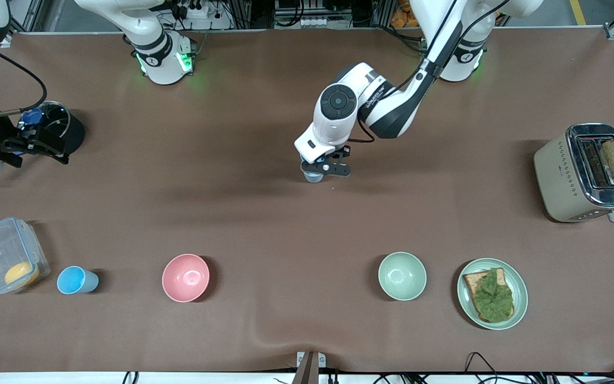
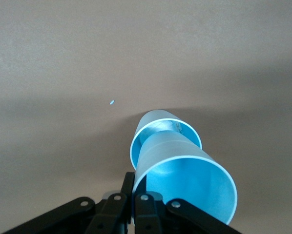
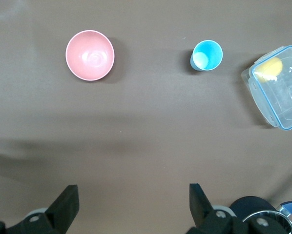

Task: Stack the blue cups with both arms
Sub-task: 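Open the left gripper and lift it off the stacked cups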

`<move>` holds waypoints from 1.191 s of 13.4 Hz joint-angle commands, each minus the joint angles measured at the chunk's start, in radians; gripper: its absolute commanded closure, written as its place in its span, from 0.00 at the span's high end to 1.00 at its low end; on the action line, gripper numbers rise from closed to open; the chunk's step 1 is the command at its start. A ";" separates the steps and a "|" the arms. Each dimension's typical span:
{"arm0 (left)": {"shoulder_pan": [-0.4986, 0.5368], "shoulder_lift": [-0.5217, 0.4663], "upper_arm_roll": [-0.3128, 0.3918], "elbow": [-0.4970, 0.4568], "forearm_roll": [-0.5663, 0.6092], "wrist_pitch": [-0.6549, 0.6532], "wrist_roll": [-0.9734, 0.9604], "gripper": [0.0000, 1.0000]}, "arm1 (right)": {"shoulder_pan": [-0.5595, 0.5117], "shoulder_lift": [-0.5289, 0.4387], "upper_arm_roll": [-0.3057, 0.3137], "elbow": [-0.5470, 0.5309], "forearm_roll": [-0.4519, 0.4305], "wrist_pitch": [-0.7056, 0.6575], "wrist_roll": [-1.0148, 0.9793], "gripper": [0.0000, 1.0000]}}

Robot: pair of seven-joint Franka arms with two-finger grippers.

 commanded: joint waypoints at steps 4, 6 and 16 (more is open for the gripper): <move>0.006 -0.020 0.003 0.008 0.024 0.006 -0.020 1.00 | -0.028 0.021 0.015 0.051 -0.020 0.001 0.000 1.00; 0.027 -0.067 0.011 0.008 0.024 -0.012 -0.017 1.00 | -0.031 0.024 0.015 0.051 -0.023 0.001 -0.002 1.00; 0.454 -0.346 0.026 0.258 0.127 -0.534 0.108 1.00 | -0.060 0.038 0.014 0.051 -0.024 -0.001 -0.013 1.00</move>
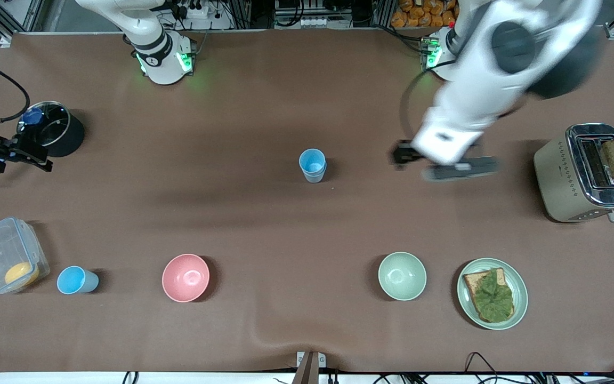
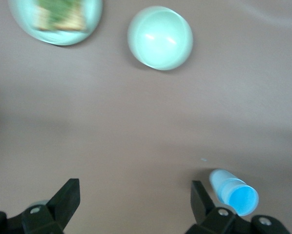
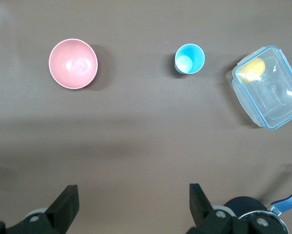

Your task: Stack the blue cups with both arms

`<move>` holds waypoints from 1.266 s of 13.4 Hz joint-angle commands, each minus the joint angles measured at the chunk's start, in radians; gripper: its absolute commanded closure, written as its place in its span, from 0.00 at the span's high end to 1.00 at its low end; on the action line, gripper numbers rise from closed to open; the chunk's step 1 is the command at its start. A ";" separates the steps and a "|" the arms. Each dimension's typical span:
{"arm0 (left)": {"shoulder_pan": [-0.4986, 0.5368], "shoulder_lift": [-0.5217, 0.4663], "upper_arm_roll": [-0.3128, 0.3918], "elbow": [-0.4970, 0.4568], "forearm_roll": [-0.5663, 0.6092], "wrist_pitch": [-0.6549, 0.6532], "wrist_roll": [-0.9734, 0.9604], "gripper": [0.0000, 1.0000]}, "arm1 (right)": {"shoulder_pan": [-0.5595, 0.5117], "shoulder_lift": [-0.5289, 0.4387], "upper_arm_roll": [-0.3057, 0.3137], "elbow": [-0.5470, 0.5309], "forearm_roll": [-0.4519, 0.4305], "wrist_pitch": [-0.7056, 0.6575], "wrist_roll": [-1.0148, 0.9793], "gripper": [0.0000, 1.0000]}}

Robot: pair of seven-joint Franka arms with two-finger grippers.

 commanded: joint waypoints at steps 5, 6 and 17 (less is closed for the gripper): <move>0.225 -0.121 -0.018 0.049 0.026 -0.225 0.305 1.00 | -0.014 0.012 0.014 0.026 -0.011 -0.015 -0.007 1.00; 0.245 -0.132 -0.015 0.047 0.019 -0.230 0.317 1.00 | -0.011 0.012 0.014 0.026 -0.011 -0.015 -0.007 1.00; 0.259 -0.171 0.043 -0.050 0.008 -0.112 0.469 1.00 | 0.000 0.012 0.017 0.027 -0.009 -0.017 -0.005 1.00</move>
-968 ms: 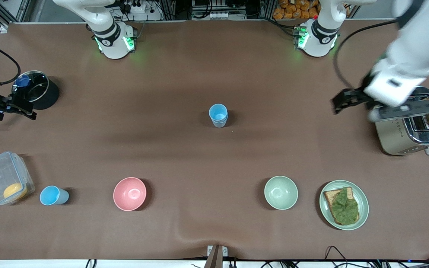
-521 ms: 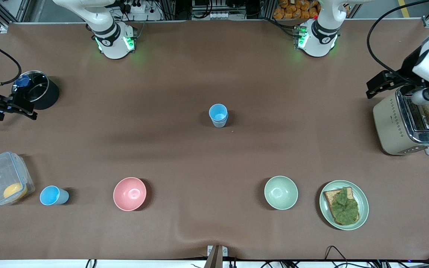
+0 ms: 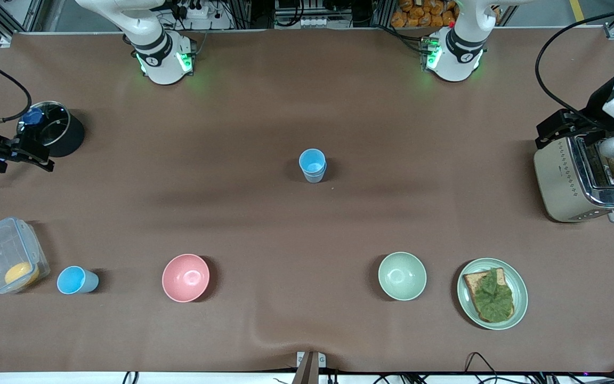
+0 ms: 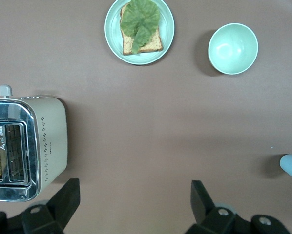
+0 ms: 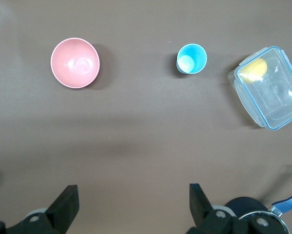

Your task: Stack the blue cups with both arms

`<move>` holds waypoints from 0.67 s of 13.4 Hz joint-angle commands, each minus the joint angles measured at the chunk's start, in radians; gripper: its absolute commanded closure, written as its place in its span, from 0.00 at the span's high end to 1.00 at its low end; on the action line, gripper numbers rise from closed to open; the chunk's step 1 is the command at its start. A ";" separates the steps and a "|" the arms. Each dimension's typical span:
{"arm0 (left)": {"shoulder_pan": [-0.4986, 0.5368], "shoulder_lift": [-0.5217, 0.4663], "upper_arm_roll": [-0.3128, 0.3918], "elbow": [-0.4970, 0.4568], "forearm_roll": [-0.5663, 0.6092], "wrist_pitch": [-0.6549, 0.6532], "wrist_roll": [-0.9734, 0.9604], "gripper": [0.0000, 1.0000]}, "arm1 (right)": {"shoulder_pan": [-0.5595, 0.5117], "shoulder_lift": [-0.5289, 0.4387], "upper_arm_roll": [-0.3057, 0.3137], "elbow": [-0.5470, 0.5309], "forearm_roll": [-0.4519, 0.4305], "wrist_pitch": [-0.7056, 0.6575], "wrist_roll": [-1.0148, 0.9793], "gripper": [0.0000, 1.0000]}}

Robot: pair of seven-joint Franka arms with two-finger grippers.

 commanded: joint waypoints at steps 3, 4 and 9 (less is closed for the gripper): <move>0.000 -0.026 -0.004 -0.031 -0.004 -0.009 0.021 1.00 | 0.000 0.009 0.012 0.026 -0.009 -0.014 0.001 1.00; 0.000 -0.026 -0.004 -0.031 -0.004 -0.012 0.021 1.00 | -0.001 0.011 0.012 0.026 -0.009 -0.012 0.001 1.00; -0.003 -0.037 -0.009 -0.029 -0.048 -0.031 0.029 1.00 | -0.004 0.011 0.012 0.026 -0.009 -0.014 0.001 1.00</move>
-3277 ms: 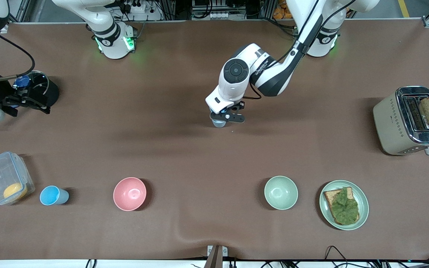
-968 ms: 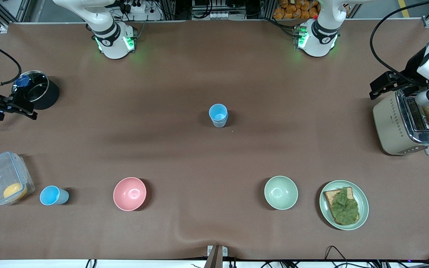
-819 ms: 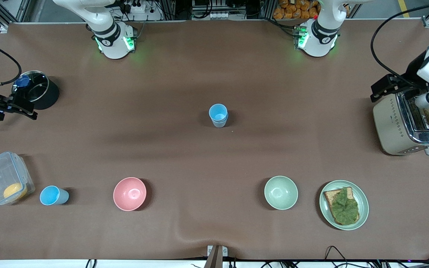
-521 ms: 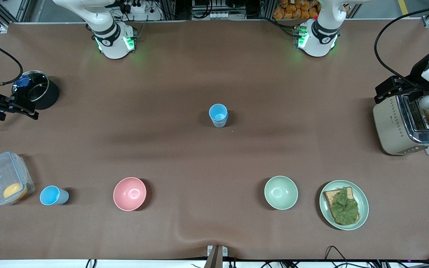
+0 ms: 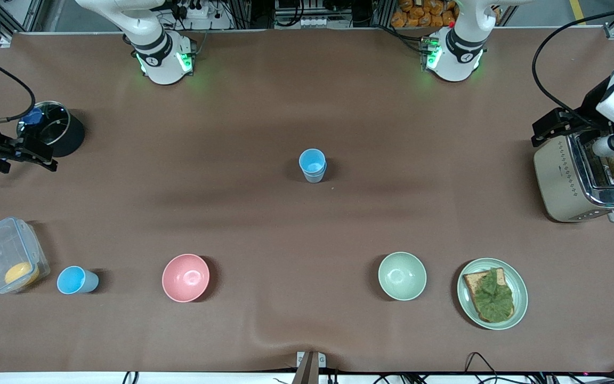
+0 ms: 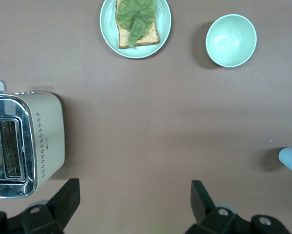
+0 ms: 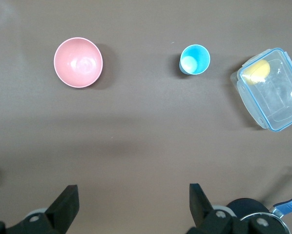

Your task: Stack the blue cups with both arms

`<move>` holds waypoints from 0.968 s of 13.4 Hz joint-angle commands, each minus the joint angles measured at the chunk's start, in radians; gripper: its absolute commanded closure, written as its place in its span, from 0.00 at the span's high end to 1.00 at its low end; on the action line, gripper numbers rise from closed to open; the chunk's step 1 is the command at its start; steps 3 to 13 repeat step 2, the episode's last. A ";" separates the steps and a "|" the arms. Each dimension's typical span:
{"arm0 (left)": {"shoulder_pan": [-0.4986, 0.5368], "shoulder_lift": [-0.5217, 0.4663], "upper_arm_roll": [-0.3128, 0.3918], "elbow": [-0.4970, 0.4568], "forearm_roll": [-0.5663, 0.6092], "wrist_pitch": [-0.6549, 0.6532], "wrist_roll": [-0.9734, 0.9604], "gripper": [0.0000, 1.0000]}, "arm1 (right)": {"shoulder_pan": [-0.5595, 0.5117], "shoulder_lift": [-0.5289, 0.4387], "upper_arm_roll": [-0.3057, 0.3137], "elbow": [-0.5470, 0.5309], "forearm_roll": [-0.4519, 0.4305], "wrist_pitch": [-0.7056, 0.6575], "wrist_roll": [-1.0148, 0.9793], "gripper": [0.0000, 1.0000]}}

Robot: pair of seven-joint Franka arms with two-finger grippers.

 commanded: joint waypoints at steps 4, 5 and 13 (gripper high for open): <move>0.001 -0.033 0.000 -0.020 -0.041 -0.028 0.037 1.00 | -0.006 0.009 0.004 0.025 -0.011 -0.012 -0.004 1.00; 0.001 -0.033 0.000 -0.020 -0.041 -0.028 0.037 1.00 | -0.006 0.009 0.004 0.025 -0.011 -0.012 -0.004 1.00; 0.001 -0.033 0.000 -0.020 -0.041 -0.028 0.037 1.00 | -0.006 0.009 0.004 0.025 -0.011 -0.012 -0.004 1.00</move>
